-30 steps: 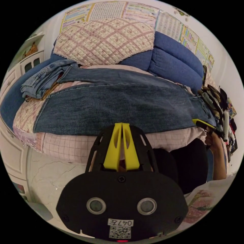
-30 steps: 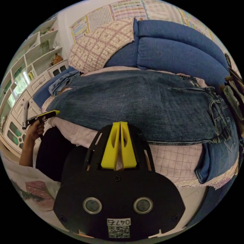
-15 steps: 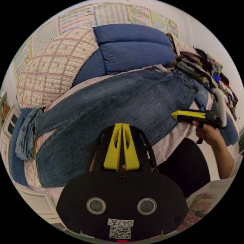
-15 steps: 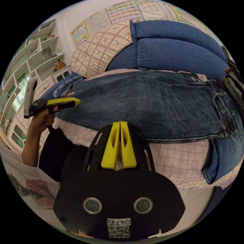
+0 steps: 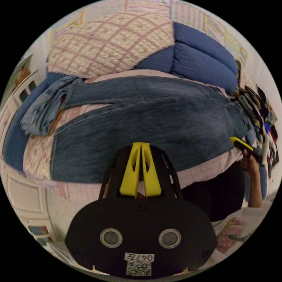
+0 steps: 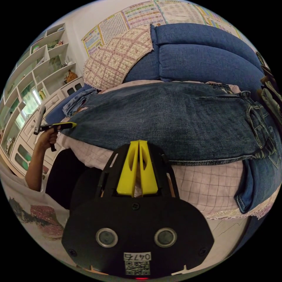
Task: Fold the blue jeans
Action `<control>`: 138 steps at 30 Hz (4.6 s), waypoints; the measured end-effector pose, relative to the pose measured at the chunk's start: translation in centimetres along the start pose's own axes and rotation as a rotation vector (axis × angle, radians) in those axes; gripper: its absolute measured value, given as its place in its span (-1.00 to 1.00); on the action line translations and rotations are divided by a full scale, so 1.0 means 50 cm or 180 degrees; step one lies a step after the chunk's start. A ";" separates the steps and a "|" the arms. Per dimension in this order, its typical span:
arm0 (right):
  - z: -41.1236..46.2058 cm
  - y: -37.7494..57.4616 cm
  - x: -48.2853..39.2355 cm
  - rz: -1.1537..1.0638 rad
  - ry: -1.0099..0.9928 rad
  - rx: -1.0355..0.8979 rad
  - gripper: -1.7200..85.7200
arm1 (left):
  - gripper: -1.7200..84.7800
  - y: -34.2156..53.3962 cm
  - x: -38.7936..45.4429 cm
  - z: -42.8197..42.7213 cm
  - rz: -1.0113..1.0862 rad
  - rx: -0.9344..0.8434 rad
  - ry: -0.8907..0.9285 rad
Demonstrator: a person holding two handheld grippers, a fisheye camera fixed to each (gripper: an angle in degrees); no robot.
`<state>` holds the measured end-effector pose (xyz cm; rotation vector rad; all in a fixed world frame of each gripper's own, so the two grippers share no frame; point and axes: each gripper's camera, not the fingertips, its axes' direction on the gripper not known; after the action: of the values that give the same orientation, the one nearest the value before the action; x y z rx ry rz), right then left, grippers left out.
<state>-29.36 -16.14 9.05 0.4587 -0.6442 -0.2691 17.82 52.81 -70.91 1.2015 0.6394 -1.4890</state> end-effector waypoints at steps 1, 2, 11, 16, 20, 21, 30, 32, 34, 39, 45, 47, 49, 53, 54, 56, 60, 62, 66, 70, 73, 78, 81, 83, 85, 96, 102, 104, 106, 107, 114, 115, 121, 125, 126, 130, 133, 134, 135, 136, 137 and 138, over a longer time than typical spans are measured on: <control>-0.010 0.000 0.007 -0.0009 0.0009 0.0001 -0.99 | -0.98 0.016 -0.029 -0.023 -0.0145 0.0053 -0.0243; -0.014 0.000 0.010 -0.0013 0.0012 -0.0001 -0.99 | -0.98 0.024 -0.043 -0.036 -0.0218 0.0091 -0.0314; -0.096 -0.004 0.078 0.0010 0.0021 -0.0058 -0.99 | -0.98 0.047 -0.081 -0.118 -0.0053 0.0346 0.0167; -0.152 0.001 0.129 0.0009 0.0031 -0.0028 -0.98 | -0.98 0.050 -0.158 -0.108 -0.0342 0.0167 0.0354; -0.200 -0.005 0.169 0.0027 -0.0003 -0.0063 -0.94 | -0.98 0.056 -0.219 -0.185 -0.0462 0.0479 0.0221; -0.234 -0.012 0.182 0.0006 0.0000 -0.0058 -0.86 | -0.98 0.061 -0.241 -0.217 -0.0512 0.0667 0.0133; -0.690 0.158 0.469 0.1298 0.1104 0.2391 -0.83 | -0.98 0.128 -0.469 -0.309 -0.1048 0.0798 0.0283; -0.690 0.169 0.534 0.1598 0.1007 0.2035 -0.83 | -0.98 0.135 -0.501 -0.307 -0.1176 0.0724 0.0318; -0.663 0.170 0.598 0.1830 0.0724 0.1548 -0.83 | -0.98 0.130 -0.533 -0.301 -0.1231 0.0608 0.0467; -0.592 0.157 0.693 0.2116 0.0219 0.1295 -0.82 | -0.98 0.095 -0.602 -0.305 -0.1370 0.0530 0.0698; -0.470 0.094 0.778 0.2160 -0.0244 0.0656 -0.82 | -0.98 0.059 -0.703 -0.295 -0.1707 0.0477 0.1158; -0.448 0.077 0.794 0.2115 -0.0367 0.0583 -0.88 | -0.98 0.054 -0.731 -0.290 -0.1855 0.0536 0.1307; -0.449 0.059 0.808 0.2035 -0.0546 0.0764 -0.94 | -0.97 0.036 -0.769 -0.279 -0.2026 0.0609 0.1502; -0.443 0.016 0.803 0.1795 -0.0424 0.0692 -0.96 | -0.91 -0.008 -0.812 -0.261 -0.2167 0.0783 0.1904; -0.437 0.003 0.802 0.1747 -0.0365 0.0646 -0.96 | -0.87 -0.026 -0.824 -0.249 -0.2228 0.0771 0.1973; -0.427 -0.012 0.803 0.1718 -0.0352 0.0621 -0.96 | -0.82 -0.052 -0.839 -0.225 -0.2369 0.0664 0.1986; -0.394 -0.043 0.811 0.1729 -0.0409 0.0617 -0.96 | -0.83 -0.099 -0.853 -0.185 -0.2656 0.0682 0.2092; -0.376 -0.058 0.810 0.1718 -0.0403 0.0613 -0.96 | -0.84 -0.123 -0.852 -0.172 -0.2694 0.0708 0.2113; -0.336 -0.097 0.802 0.1687 -0.0399 0.0628 -0.96 | -0.86 -0.197 -0.834 -0.151 -0.2621 0.0746 0.2035; -0.301 -0.149 0.778 0.1544 -0.0332 0.0658 -0.96 | -0.95 -0.277 -0.803 -0.120 -0.2548 0.0793 0.1962; -0.278 -0.192 0.750 0.1355 -0.0213 0.0670 -0.96 | -0.97 -0.347 -0.758 -0.116 -0.2288 0.0815 0.1657; -0.255 -0.277 0.674 0.0825 0.0231 0.0845 -0.96 | -0.98 -0.511 -0.594 -0.159 -0.0972 0.1053 0.0200; -0.238 -0.356 0.632 0.0523 0.0474 0.1015 -0.96 | -0.97 -0.620 -0.518 -0.159 -0.0527 0.1354 -0.0249; -0.224 -0.420 0.615 0.0367 0.0612 0.1097 -0.96 | -0.97 -0.699 -0.504 -0.147 -0.0444 0.1465 -0.0166; -0.190 -0.523 0.602 0.0199 0.0797 0.1153 -0.96 | -0.97 -0.827 -0.495 -0.110 -0.0328 0.1480 -0.0113; 0.227 -0.995 0.688 0.0355 0.1181 0.0337 -0.96 | -0.97 -1.430 -0.423 0.272 -0.0308 0.0449 -0.0381; 0.462 -1.036 0.764 0.0750 0.1139 -0.0063 -0.96 | -0.97 -1.617 -0.390 0.519 -0.0268 -0.0171 -0.0403; 0.499 -1.026 0.792 0.0939 0.0992 -0.0044 -0.96 | -0.97 -1.652 -0.387 0.568 -0.0306 -0.0200 -0.0364; 0.537 -1.016 0.821 0.1053 0.0780 -0.0048 -0.95 | -0.96 -1.694 -0.382 0.624 -0.0288 -0.0275 -0.0392; 0.543 -1.015 0.826 0.1067 0.0732 -0.0050 -0.95 | -0.96 -1.703 -0.382 0.637 -0.0288 -0.0291 -0.0389; 0.556 -0.981 0.850 0.1155 0.0187 0.0209 -0.84 | -0.88 -1.786 -0.453 0.674 -0.0676 -0.0244 0.0356; 0.548 -0.971 0.839 0.1125 0.0193 0.0264 -0.82 | -0.86 -1.798 -0.462 0.663 -0.0647 -0.0216 0.0457; 0.448 -0.886 0.681 0.1184 -0.0334 0.1093 -0.85 | -0.95 -1.853 -0.472 0.571 -0.0285 -0.0053 -0.0590; 0.424 -0.822 0.521 0.0922 -0.1050 0.1381 -0.90 | -0.96 -1.856 -0.482 0.531 -0.0340 0.0224 -0.0357; 0.428 -0.795 0.468 0.0856 -0.1256 0.1474 -0.91 | -0.95 -1.853 -0.479 0.535 -0.0256 0.0201 -0.0057; 0.494 -0.694 0.311 0.1014 -0.1466 0.1797 -0.95 | -0.79 -1.809 -0.413 0.606 0.0614 -0.0222 0.0178; 0.573 -0.629 0.258 0.1292 -0.1734 0.1689 -0.98 | -0.72 -1.755 -0.375 0.666 0.1046 -0.0257 -0.0331; 0.587 -0.618 0.251 0.1248 -0.1820 0.1680 -0.98 | -0.72 -1.748 -0.373 0.677 0.1097 -0.0264 -0.0386; 0.611 -0.602 0.239 0.1114 -0.1862 0.1620 -0.98 | -0.71 -1.740 -0.373 0.695 0.1155 -0.0260 -0.0442; 0.631 -0.595 0.232 0.1074 -0.1772 0.1460 -0.99 | -0.72 -1.739 -0.380 0.709 0.1160 -0.0231 -0.0459; 0.640 -0.595 0.229 0.1070 -0.1735 0.1366 -0.99 | -0.72 -1.740 -0.385 0.715 0.1144 -0.0210 -0.0456; 0.653 -0.599 0.223 0.0986 -0.1724 0.1230 -0.99 | -0.73 -1.745 -0.402 0.726 0.1053 -0.0202 -0.0420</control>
<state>-44.36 -56.96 23.16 0.6532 -1.2956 0.0362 -77.84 54.22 -57.53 1.0905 0.3747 -1.2471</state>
